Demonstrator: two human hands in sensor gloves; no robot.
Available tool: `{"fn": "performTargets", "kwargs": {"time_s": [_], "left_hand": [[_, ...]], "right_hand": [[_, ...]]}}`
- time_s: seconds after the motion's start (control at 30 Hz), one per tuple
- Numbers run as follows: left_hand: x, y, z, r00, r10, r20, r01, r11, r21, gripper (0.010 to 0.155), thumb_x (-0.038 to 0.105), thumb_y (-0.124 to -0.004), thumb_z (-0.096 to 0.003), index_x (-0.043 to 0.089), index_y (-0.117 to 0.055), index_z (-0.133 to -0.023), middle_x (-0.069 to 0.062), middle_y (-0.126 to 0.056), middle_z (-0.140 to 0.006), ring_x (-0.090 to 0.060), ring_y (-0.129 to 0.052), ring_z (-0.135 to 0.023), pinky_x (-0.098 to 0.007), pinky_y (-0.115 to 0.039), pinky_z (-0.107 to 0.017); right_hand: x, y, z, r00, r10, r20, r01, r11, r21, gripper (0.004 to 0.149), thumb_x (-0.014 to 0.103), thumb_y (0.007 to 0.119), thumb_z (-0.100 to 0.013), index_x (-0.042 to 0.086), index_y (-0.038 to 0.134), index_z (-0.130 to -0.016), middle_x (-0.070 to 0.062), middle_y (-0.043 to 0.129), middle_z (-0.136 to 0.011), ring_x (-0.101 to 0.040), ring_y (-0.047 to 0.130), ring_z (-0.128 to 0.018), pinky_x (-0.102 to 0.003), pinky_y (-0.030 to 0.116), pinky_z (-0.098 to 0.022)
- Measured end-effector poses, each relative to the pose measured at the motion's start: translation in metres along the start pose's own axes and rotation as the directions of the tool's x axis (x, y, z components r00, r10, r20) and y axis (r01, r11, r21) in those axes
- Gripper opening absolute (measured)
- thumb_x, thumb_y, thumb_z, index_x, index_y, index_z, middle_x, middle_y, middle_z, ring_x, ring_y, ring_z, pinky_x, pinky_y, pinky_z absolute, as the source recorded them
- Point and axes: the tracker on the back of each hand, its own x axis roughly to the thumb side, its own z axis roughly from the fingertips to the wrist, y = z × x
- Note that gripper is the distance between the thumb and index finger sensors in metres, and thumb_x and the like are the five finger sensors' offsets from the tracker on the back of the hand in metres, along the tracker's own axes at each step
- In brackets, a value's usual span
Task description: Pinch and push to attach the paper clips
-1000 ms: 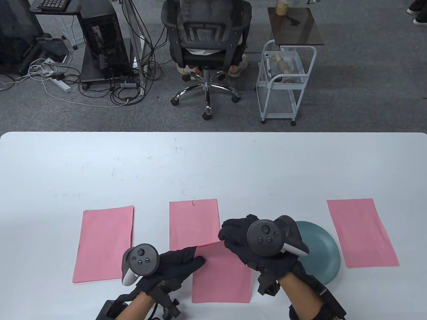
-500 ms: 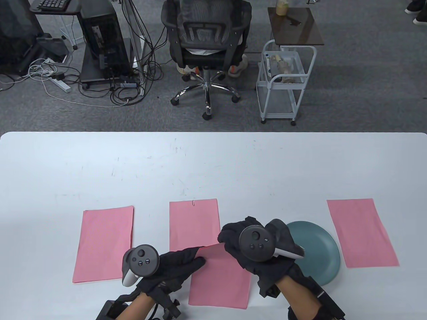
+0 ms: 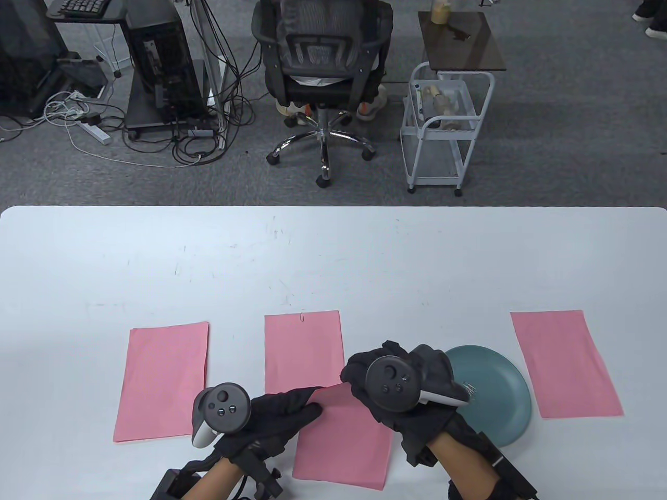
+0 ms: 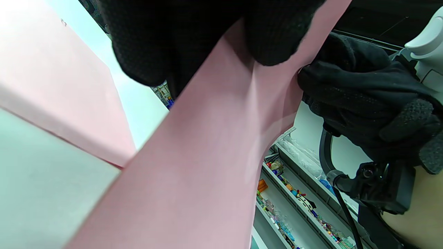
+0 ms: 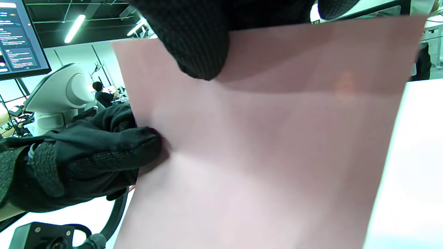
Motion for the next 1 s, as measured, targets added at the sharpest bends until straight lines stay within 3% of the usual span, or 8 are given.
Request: {"fn": "performTargets", "kwargs": {"time_s": [0.23, 0.4, 0.57, 0.73, 1.0], "left_hand": [[0.001, 0.0, 0.0, 1.0, 0.005, 0.007, -0.005, 1.0, 0.001, 0.041, 0.036, -0.08, -0.0607, 0.023, -0.081, -0.099, 0.003, -0.1, -0.086, -0.019, -0.104, -0.074, -0.041, -0.085, -0.06], [0.002, 0.008, 0.003, 0.999, 0.032, 0.01, -0.033, 0.999, 0.042, 0.042, 0.036, -0.079, -0.0608, 0.022, -0.081, -0.1, 0.003, -0.1, -0.086, -0.019, -0.104, -0.074, -0.041, -0.085, -0.059], [0.003, 0.023, 0.008, 0.997, 0.072, 0.009, -0.073, 0.991, 0.109, 0.042, 0.036, -0.079, -0.0612, 0.021, -0.08, -0.1, 0.002, -0.1, -0.086, -0.02, -0.104, -0.073, -0.042, -0.085, -0.059], [0.003, 0.042, 0.013, 0.994, 0.107, 0.0, -0.105, 0.98, 0.171, 0.043, 0.035, -0.078, -0.0617, 0.019, -0.078, -0.102, 0.001, -0.099, -0.086, -0.019, -0.106, -0.069, -0.041, -0.086, -0.057], [-0.011, 0.07, 0.003, 0.977, 0.179, -0.119, -0.146, 0.959, 0.245, 0.045, 0.034, -0.078, -0.0625, 0.017, -0.075, -0.104, 0.001, -0.099, -0.085, -0.017, -0.107, -0.063, -0.041, -0.088, -0.054]], "right_hand": [[0.0, -0.005, 0.003, 1.0, -0.016, 0.0, 0.016, 1.0, -0.002, 0.039, 0.02, 0.079, -0.06, 0.009, 0.079, -0.098, -0.019, 0.074, -0.104, -0.043, 0.071, -0.092, -0.064, 0.042, -0.073], [-0.002, -0.027, 0.023, 0.997, -0.074, 0.009, 0.074, 0.985, -0.156, 0.046, 0.021, 0.078, -0.06, 0.011, 0.072, -0.105, -0.02, 0.07, -0.108, -0.044, 0.068, -0.094, -0.064, 0.042, -0.073], [-0.016, -0.037, 0.051, 0.992, -0.122, 0.023, 0.122, 0.929, -0.349, 0.053, 0.031, 0.072, -0.063, 0.012, 0.063, -0.111, -0.023, 0.062, -0.113, -0.046, 0.062, -0.099, -0.064, 0.043, -0.073], [-0.039, -0.025, 0.087, 0.996, -0.075, 0.037, 0.084, 0.875, -0.477, 0.06, 0.039, 0.071, -0.063, 0.013, 0.056, -0.115, -0.023, 0.053, -0.117, -0.047, 0.052, -0.104, -0.061, 0.034, -0.074], [-0.085, 0.006, 0.13, 0.999, -0.037, 0.008, 0.036, 0.87, -0.492, 0.059, 0.04, 0.071, -0.062, 0.013, 0.058, -0.113, -0.021, 0.054, -0.117, -0.045, 0.052, -0.104, -0.06, 0.031, -0.075]]}}
